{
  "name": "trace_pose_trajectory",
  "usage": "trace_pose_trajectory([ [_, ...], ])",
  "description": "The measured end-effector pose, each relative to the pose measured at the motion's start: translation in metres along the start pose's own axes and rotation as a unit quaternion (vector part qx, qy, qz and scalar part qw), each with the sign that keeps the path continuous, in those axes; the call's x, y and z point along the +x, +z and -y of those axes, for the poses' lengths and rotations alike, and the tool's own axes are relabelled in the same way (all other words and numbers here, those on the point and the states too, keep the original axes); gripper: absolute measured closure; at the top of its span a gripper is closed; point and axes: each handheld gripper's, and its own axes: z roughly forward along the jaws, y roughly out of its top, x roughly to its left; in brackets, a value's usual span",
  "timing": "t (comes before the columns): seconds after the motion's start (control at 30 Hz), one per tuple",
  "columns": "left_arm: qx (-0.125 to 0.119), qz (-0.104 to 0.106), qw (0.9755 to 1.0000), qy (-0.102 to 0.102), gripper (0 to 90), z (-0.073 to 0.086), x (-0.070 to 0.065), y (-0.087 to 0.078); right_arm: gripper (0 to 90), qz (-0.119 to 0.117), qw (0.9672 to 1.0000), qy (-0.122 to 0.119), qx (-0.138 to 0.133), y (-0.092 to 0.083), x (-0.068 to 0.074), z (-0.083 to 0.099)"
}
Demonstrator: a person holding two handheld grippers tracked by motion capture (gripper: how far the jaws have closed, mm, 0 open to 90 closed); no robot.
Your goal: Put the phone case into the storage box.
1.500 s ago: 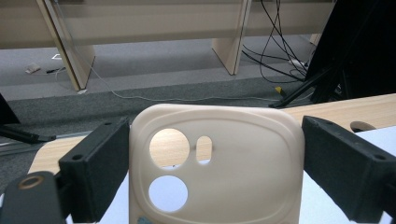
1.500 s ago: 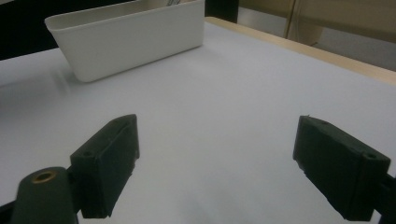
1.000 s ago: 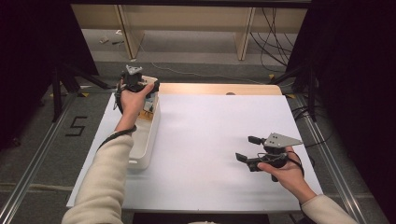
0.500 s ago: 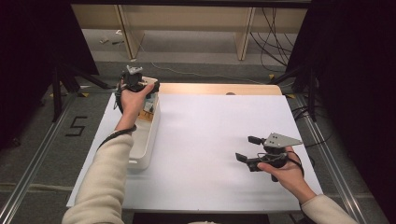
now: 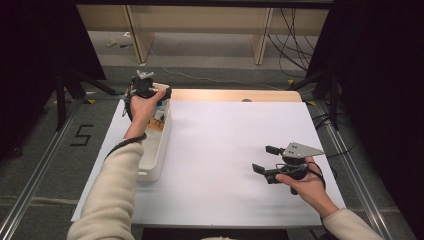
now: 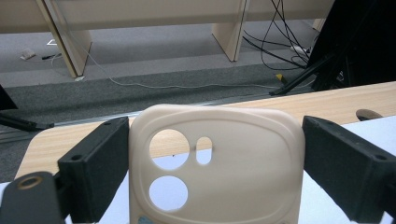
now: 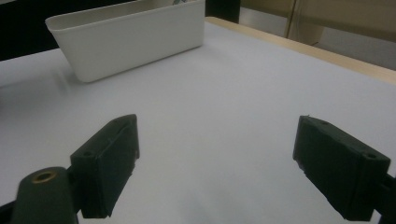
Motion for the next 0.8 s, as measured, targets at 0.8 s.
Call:
trace_pose_trajectory([
  [0.8, 0.015, 0.004, 0.9999, 0.001, 10.0, 0.0019, 0.0015, 0.0018, 15.6, 0.0, 1.0, 0.0, 0.001, 0.0002, 0.0001, 0.0002],
])
